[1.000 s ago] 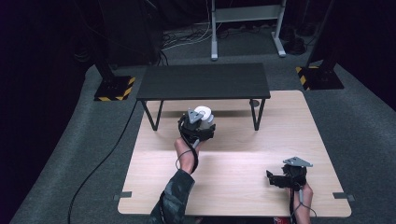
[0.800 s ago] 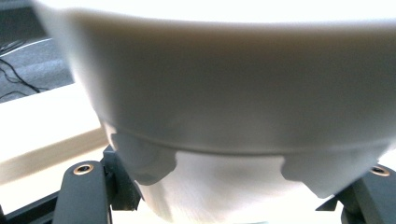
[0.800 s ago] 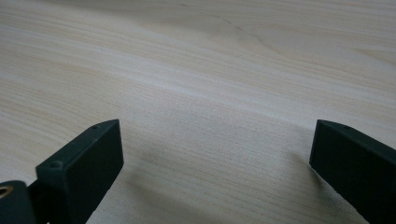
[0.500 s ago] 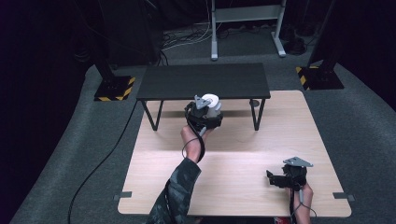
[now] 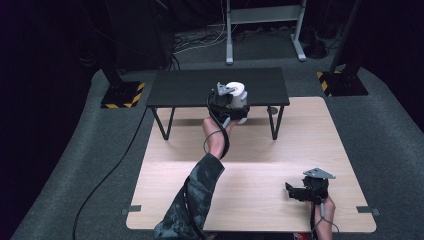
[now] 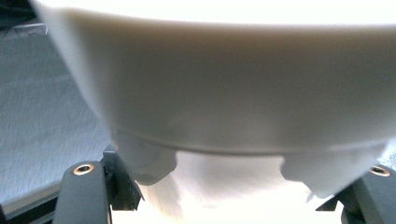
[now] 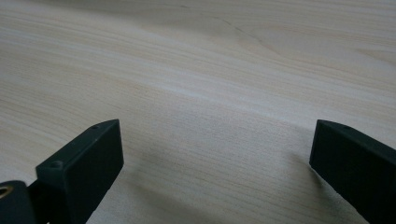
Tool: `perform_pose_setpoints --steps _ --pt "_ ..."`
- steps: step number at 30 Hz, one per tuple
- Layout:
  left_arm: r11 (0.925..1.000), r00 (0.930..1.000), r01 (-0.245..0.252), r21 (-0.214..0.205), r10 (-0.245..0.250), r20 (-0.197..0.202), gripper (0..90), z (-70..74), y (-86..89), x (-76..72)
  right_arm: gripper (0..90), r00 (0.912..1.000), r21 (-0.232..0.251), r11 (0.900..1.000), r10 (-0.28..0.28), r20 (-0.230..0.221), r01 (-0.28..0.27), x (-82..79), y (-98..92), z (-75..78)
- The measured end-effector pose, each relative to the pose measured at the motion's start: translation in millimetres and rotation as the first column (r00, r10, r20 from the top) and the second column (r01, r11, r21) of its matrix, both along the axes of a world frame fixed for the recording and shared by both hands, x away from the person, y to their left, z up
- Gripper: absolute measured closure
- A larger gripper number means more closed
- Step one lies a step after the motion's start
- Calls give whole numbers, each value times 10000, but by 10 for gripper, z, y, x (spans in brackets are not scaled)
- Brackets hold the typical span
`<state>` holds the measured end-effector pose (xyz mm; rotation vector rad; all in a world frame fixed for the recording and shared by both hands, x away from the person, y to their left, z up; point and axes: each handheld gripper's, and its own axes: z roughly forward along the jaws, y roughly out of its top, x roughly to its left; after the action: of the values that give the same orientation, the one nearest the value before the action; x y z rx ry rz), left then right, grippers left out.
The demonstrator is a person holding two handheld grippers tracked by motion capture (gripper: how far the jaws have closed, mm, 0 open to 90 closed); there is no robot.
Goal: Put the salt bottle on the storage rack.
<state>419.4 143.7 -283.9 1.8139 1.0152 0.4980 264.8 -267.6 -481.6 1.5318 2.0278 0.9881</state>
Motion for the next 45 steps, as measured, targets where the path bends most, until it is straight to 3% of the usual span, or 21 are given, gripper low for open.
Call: perform_pose_setpoints --steps 4,12,18,20,23,32,36,45 --pt "10000 9999 81 48 -81 66 300 84 -64 58 16 10000 37 10000 -6 10 6 -3 -4 -2" --pt "9990 10000 46 434 -47 16 300 256 -309 317 16 10000 89 10000 8 65 -8 -9 -16 -9" --pt "9978 9998 -92 658 103 -166 301 286 -483 520 16 10000 103 9999 34 84 -35 -11 -22 -11" --pt "9976 9990 -152 680 179 -401 300 265 -559 645 16 9999 116 9999 52 118 -54 -15 -26 -15" --pt "9968 9985 -197 778 235 -486 301 261 -623 705 16 9999 121 9999 68 132 -69 -16 -30 -16" --pt "9948 9979 -148 1012 211 -613 301 222 -829 782 16 9998 163 9998 103 170 -105 -24 -39 -20" --pt "9900 9990 -350 1367 386 -235 301 181 -935 734 17 9997 186 9998 113 199 -116 -29 -45 -23" --pt "9909 9984 -558 1224 542 164 299 88 -953 679 17 9998 161 9998 113 193 -116 -27 -39 -21"
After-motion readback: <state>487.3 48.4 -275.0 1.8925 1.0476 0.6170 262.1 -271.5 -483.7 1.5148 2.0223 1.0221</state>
